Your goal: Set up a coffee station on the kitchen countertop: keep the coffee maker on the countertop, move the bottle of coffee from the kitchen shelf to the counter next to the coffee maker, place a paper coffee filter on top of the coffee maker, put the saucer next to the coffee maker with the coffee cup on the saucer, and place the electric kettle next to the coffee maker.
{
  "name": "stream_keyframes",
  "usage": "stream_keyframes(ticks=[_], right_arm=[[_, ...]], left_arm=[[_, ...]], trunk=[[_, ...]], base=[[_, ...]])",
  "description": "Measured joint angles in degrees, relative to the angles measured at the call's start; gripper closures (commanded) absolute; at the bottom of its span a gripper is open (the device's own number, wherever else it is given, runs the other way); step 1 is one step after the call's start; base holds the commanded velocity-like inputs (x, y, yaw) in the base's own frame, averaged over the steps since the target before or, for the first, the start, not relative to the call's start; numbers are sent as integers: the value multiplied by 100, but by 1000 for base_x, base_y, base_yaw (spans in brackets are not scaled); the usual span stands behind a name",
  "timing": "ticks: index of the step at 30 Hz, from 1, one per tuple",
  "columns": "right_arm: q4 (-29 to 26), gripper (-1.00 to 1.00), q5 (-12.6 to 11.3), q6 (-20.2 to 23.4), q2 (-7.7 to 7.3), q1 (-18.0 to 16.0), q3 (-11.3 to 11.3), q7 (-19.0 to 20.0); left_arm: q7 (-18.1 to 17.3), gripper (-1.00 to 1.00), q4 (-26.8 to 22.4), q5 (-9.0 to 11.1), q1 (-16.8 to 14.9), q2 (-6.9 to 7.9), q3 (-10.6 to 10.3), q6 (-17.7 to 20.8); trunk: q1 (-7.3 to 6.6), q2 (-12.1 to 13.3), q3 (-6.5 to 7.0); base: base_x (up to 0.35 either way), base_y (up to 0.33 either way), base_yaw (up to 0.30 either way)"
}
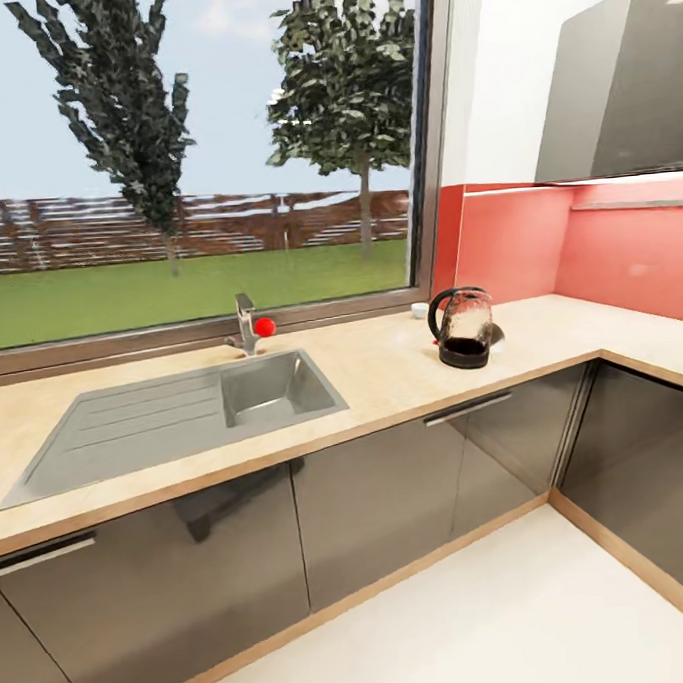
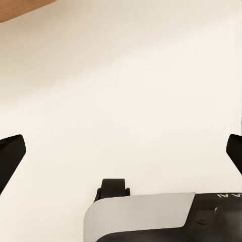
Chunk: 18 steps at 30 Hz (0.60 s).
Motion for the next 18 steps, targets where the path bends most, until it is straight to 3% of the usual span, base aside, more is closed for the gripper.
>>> stream_keyframes(ticks=[8,18], right_arm=[[0,-100,0,0,0,0,0,0],[8,-100,4,-1,0,-1,7,-8]], left_arm=[[0,-100,4,-3,0,0,0,1],[0,-100,5,-5,1,-6,-6,2]], trunk=[[0,0,0],[-1,0,0]], base=[[0,-33,-238],[46,-272,-31]])
